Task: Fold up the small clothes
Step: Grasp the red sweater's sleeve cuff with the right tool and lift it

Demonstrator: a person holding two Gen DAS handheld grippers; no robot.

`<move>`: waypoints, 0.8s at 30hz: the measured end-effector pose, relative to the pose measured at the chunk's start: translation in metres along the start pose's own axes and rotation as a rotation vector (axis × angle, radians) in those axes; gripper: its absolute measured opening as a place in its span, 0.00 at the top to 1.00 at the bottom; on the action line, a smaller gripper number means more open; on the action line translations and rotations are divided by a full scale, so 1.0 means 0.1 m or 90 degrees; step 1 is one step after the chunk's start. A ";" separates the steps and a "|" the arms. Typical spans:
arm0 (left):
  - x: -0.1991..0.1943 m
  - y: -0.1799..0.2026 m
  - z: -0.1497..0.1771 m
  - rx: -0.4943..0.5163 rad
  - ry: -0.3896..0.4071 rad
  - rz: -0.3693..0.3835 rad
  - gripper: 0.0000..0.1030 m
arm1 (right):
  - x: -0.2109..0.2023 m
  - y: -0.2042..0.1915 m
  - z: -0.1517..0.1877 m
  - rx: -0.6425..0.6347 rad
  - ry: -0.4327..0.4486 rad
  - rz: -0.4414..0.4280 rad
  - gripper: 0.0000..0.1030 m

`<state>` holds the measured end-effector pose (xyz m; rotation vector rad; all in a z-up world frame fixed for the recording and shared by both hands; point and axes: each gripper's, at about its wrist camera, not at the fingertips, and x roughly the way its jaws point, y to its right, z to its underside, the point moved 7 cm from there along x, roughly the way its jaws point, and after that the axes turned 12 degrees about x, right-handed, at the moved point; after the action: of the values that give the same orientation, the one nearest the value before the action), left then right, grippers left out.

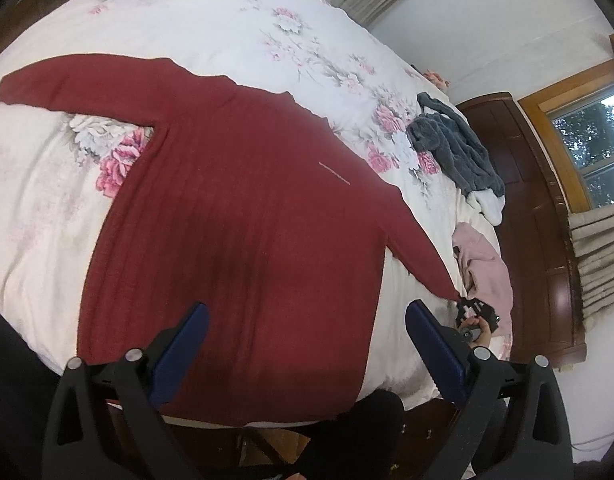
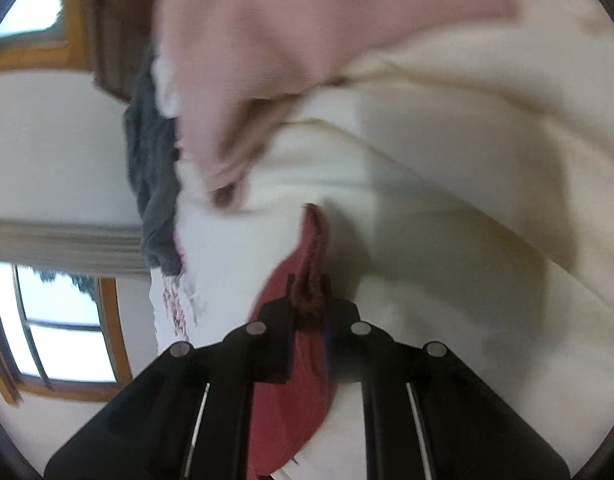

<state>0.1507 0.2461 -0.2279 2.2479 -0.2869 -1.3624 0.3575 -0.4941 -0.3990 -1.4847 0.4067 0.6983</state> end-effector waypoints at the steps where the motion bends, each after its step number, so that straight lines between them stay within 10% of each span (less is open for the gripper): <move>1: -0.01 -0.02 0.00 -0.003 -0.001 0.006 0.04 | -0.05 -0.09 0.03 -0.017 0.004 -0.003 0.91; 24: -0.10 -0.19 -0.38 -0.023 0.050 0.086 0.04 | -0.46 -2.24 2.29 -0.424 -0.042 -0.114 0.91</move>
<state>0.1781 0.2776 -0.2154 2.2045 -0.3770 -1.1967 0.4299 -0.2645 -0.1825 -2.0853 -0.0266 0.7757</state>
